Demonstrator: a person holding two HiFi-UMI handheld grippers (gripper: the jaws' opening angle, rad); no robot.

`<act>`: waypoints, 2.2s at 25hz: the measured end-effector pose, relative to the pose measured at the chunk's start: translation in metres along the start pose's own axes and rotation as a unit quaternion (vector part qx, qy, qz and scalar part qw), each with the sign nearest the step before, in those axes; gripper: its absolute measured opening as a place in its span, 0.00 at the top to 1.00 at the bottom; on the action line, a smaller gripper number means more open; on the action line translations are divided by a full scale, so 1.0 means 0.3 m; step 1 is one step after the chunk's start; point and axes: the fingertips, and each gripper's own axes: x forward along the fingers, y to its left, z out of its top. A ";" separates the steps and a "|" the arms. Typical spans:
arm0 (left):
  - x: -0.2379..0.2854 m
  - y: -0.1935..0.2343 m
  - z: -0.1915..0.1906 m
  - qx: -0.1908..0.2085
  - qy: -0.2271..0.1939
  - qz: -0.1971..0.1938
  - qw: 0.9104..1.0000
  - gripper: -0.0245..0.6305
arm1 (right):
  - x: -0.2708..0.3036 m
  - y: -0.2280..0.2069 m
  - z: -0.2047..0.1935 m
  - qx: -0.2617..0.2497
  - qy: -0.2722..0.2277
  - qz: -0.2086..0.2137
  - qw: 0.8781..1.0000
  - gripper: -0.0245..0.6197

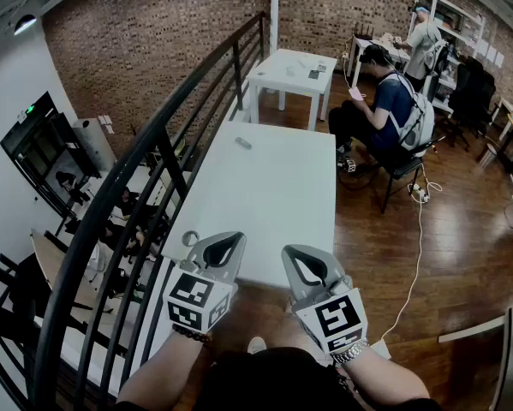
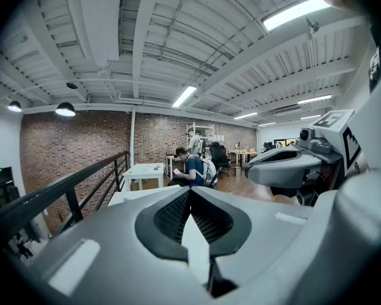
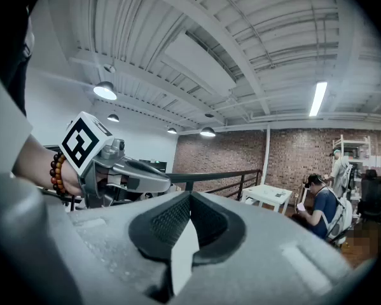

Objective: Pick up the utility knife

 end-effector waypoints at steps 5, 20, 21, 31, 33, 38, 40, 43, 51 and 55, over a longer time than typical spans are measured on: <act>0.008 0.061 0.009 0.000 0.003 -0.007 1.000 0.94 | 0.063 0.016 0.027 0.000 0.004 -0.004 1.000 0.97; 0.091 0.015 -0.053 -0.004 0.021 0.024 0.999 0.94 | 0.052 -0.036 -0.067 0.007 0.008 0.034 0.999 0.97; 0.143 0.011 -0.046 -0.003 0.024 0.029 0.999 0.94 | 0.062 -0.086 -0.078 0.009 0.006 0.040 0.999 0.97; 0.648 -0.151 0.047 -0.004 0.048 0.108 0.993 0.94 | 0.020 -0.633 -0.184 0.017 -0.008 0.113 0.993 0.97; 0.710 -0.208 0.054 -0.008 0.049 0.119 0.992 0.94 | -0.016 -0.702 -0.218 0.021 -0.009 0.125 0.992 0.97; 0.845 -0.293 0.069 -0.017 0.053 0.132 0.990 0.93 | -0.067 -0.849 -0.261 0.022 -0.006 0.139 0.990 0.97; 0.890 -0.302 0.068 -0.020 0.048 0.137 0.989 0.93 | -0.070 -0.886 -0.283 0.018 -0.007 0.144 0.989 0.97; 0.940 -0.295 0.069 -0.026 0.041 0.146 0.988 0.93 | -0.060 -0.927 -0.298 0.009 -0.001 0.151 0.988 0.97; 1.067 -0.177 0.037 -0.056 0.027 0.184 0.981 0.93 | 0.091 -1.022 -0.349 -0.007 0.009 0.189 0.982 0.97; 1.127 -0.071 0.004 -0.070 0.028 0.210 0.975 0.93 | 0.221 -1.045 -0.373 -0.015 0.016 0.223 0.975 0.97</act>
